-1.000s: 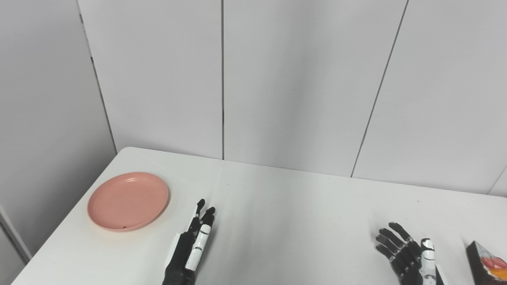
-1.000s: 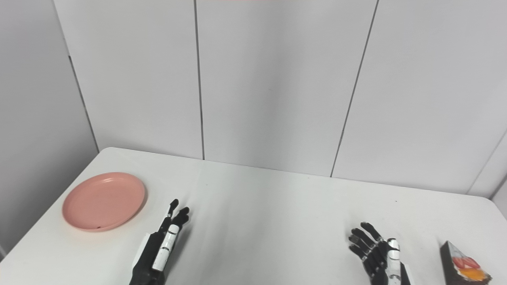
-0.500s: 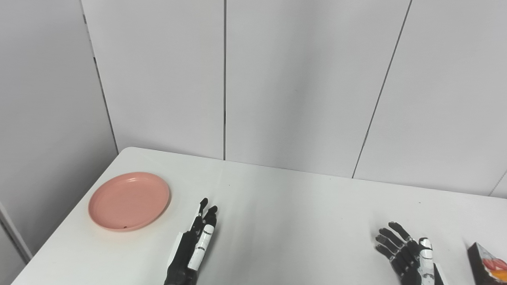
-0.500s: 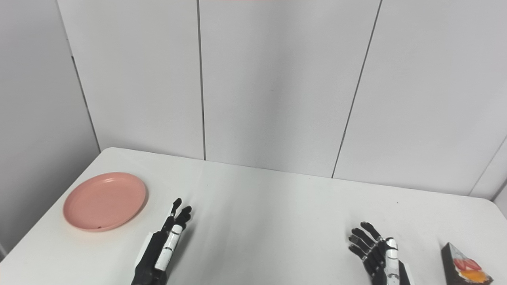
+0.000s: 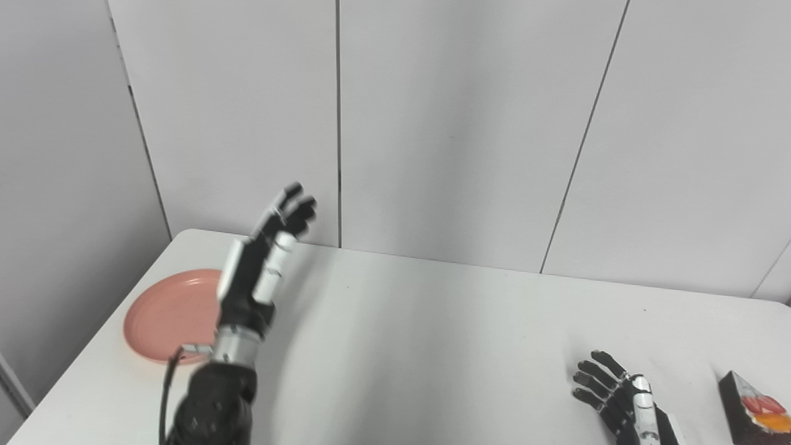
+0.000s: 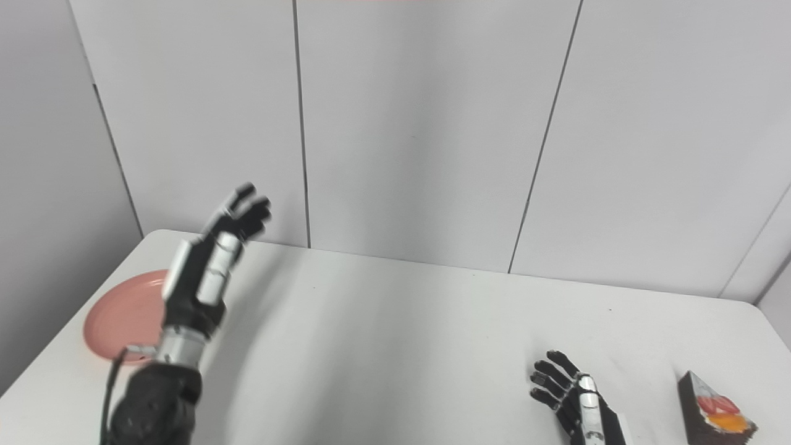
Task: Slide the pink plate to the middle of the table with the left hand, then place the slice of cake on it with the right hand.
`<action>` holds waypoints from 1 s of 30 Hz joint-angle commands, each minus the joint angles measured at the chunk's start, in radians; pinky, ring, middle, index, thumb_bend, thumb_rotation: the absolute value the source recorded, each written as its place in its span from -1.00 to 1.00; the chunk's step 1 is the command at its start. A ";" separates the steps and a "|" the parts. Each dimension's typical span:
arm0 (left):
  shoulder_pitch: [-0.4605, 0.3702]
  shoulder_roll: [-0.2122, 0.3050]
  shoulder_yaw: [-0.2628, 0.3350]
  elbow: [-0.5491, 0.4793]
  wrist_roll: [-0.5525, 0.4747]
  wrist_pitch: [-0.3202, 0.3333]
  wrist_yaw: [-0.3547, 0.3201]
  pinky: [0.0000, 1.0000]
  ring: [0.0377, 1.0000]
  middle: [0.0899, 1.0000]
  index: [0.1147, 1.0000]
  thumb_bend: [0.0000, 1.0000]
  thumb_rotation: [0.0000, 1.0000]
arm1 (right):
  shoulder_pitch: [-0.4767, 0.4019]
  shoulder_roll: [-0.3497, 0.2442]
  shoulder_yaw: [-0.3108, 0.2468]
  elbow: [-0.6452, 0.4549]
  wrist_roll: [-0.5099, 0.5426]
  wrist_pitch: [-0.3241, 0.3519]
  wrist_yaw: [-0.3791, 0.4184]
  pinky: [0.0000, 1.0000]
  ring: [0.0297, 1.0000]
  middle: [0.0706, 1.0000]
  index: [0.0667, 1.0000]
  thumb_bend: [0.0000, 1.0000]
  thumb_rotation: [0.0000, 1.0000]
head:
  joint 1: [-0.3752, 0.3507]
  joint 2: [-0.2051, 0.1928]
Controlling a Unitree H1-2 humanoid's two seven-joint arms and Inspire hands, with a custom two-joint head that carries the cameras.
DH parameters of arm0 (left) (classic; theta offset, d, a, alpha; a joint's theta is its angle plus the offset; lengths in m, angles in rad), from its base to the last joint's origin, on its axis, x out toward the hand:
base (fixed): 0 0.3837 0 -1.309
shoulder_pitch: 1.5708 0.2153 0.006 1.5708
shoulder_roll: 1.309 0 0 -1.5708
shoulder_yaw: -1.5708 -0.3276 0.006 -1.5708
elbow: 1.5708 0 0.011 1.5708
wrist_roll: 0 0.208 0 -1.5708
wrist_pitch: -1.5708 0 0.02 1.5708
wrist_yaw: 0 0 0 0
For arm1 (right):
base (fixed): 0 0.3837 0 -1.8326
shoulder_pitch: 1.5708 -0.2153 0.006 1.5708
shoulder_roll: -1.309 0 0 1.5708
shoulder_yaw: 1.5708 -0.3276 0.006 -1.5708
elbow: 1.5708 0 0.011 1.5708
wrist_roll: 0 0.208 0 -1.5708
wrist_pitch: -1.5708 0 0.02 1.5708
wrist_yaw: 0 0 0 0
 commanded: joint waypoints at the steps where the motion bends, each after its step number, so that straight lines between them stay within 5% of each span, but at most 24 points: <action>1: -0.049 0.046 0.025 0.008 -0.018 0.006 0.005 0.70 0.67 0.65 0.60 0.58 0.78 | 0.035 0.008 0.010 0.011 -0.002 0.020 -0.003 0.51 0.52 0.50 0.50 0.40 0.86 | -0.002 0.002; 8: -0.116 0.180 0.101 0.092 -0.040 0.044 0.001 0.57 0.61 0.54 0.44 0.61 0.78 | 0.050 0.012 0.027 -0.028 -0.017 0.030 -0.016 0.51 0.52 0.51 0.53 0.31 0.90 | -0.015 0.011; 17: -0.163 0.319 0.182 0.255 -0.095 0.003 -0.017 0.46 0.54 0.52 0.40 0.49 0.76 | 0.061 0.004 0.039 -0.058 -0.014 0.042 -0.019 0.51 0.53 0.53 0.56 0.22 0.94 | -0.008 0.020; 23: -0.202 0.379 0.217 0.466 -0.138 -0.101 -0.028 0.43 0.52 0.49 0.34 0.48 0.69 | 0.064 0.002 0.045 -0.074 -0.014 0.054 -0.021 0.54 0.54 0.53 0.58 0.20 0.97 | -0.012 0.025; 30: -0.249 0.434 0.245 0.813 -0.218 -0.280 -0.117 0.38 0.51 0.49 0.45 0.57 0.64 | 0.076 0.004 0.042 -0.104 -0.010 0.070 -0.026 0.52 0.53 0.51 0.57 0.21 0.92 | -0.015 0.036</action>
